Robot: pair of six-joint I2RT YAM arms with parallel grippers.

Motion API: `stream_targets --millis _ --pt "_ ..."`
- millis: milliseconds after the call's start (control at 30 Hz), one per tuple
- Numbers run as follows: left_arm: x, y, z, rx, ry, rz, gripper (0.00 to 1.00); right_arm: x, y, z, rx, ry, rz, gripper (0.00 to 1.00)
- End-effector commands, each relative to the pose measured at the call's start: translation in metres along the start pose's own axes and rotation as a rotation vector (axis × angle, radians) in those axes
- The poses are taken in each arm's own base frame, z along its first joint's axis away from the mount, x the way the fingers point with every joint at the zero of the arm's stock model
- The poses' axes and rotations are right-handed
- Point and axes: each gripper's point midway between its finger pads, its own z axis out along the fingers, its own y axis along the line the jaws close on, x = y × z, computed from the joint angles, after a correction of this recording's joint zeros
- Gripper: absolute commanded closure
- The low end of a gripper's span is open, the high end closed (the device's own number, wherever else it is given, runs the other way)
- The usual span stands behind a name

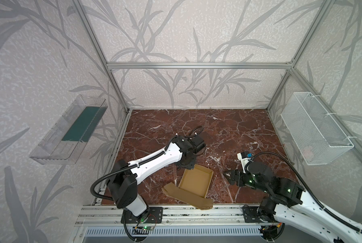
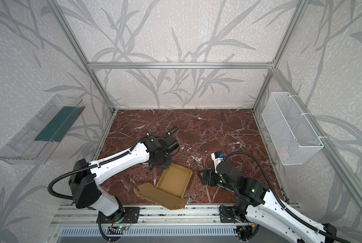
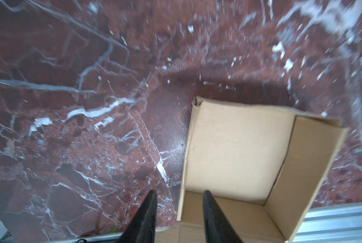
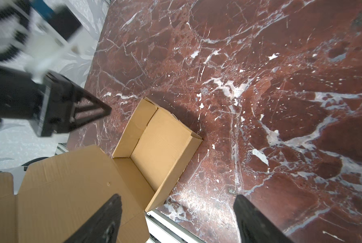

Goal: Fold the paper box

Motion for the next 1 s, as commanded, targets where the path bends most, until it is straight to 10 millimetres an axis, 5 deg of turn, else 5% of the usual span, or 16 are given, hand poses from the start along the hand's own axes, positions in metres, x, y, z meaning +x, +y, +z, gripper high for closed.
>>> stream_targets --millis 0,100,167,200,400,600,967 --pt "-0.014 0.044 -0.057 -0.092 -0.155 -0.035 0.57 0.006 0.016 0.01 -0.093 0.024 -0.057 0.17" --pt "-0.016 0.066 -0.099 -0.049 -0.326 -0.141 0.45 0.01 0.038 0.008 -0.228 0.037 -0.132 0.17" --pt "-0.007 0.073 -0.114 0.025 -0.403 -0.202 0.1 0.011 0.058 -0.001 -0.332 0.038 -0.221 0.17" --pt "0.001 0.077 -0.117 0.061 -0.424 -0.234 0.01 0.011 0.068 -0.008 -0.387 0.035 -0.268 0.17" --pt "0.04 0.096 -0.113 0.127 -0.439 -0.323 0.01 0.019 0.114 -0.055 -0.629 0.059 -0.506 0.18" --pt "0.056 0.113 -0.105 0.087 -0.45 -0.358 0.01 0.048 0.155 -0.08 -0.729 0.136 -0.782 0.19" --pt "0.07 0.134 -0.106 0.019 -0.461 -0.368 0.01 0.089 0.191 -0.051 -0.52 0.286 -1.178 0.24"
